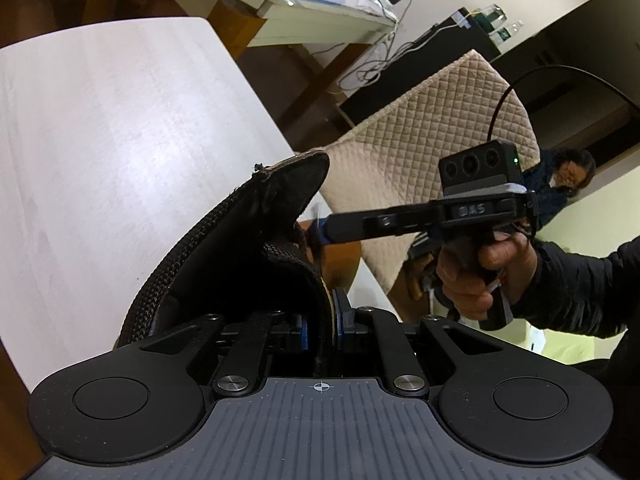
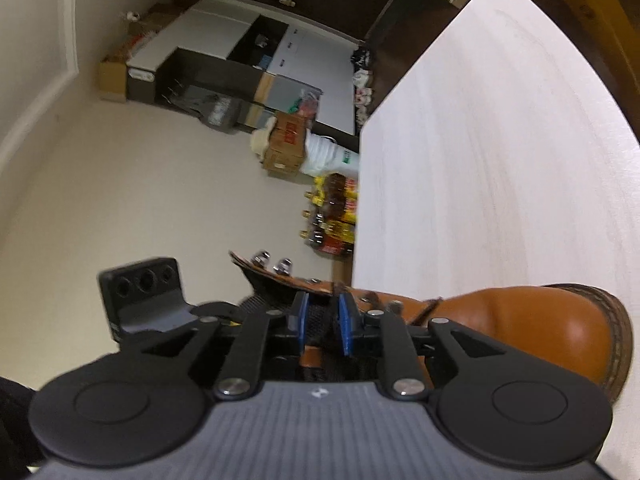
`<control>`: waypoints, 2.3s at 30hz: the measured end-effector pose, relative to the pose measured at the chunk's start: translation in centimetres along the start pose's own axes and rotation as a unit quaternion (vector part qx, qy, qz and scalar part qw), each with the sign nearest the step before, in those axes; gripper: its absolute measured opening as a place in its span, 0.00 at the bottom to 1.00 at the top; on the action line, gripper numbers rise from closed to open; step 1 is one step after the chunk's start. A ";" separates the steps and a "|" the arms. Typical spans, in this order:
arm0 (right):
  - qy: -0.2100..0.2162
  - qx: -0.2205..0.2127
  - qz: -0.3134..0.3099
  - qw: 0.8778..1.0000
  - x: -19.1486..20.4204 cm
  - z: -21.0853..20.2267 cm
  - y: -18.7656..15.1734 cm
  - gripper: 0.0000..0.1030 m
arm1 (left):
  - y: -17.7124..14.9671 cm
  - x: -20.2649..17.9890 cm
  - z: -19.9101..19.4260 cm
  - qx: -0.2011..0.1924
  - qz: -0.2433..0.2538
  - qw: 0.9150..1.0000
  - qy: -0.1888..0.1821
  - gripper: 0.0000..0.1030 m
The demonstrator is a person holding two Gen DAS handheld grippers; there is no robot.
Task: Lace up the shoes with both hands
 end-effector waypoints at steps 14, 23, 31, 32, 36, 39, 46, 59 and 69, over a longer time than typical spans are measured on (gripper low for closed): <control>0.003 0.009 0.075 0.997 -1.0 1.3 -1.0 0.18 | 0.7 -0.1 0.5 -0.004 0.009 1.000 0.007 0.11; 0.007 -0.001 0.060 0.998 1.5 0.8 -0.6 0.03 | 0.7 -0.5 -0.4 -0.010 0.011 0.999 0.036 0.15; -0.017 0.075 0.019 0.997 3.7 4.4 0.1 0.03 | 0.5 -1.3 -2.8 -0.037 0.032 0.996 0.079 0.17; -0.022 0.085 0.025 0.996 3.5 4.8 0.4 0.03 | 0.4 -1.3 -2.9 -0.041 0.032 0.995 0.083 0.17; -0.040 0.131 0.068 0.988 2.7 6.0 0.8 0.03 | -0.3 -1.4 -3.1 -0.056 0.039 0.993 0.091 0.17; -0.052 0.160 0.087 0.982 2.4 6.7 1.1 0.03 | -0.6 -2.0 -3.3 -0.069 0.059 0.991 0.103 0.17; -0.103 0.211 0.025 0.972 4.2 8.0 1.8 0.03 | -1.1 -2.7 -4.0 -0.093 0.076 0.987 0.105 0.17; -0.129 0.155 0.066 0.977 4.0 6.8 1.5 0.03 | -2.3 -2.4 -5.0 -0.116 0.072 0.986 0.092 0.17; -0.148 0.168 0.069 0.972 3.8 7.1 2.1 0.03 | -2.1 -2.5 -5.3 -0.141 0.076 0.984 0.080 0.17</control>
Point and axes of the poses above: each gripper's, at about its wrist camera, not at the fingertips, and z roughly the way its jaws point, x to its left, y to its top, the point moved 7 cm from there along z, roughly the way its jaws point, and after that the axes turned 4 degrees about -y, right-handed, at the moved point
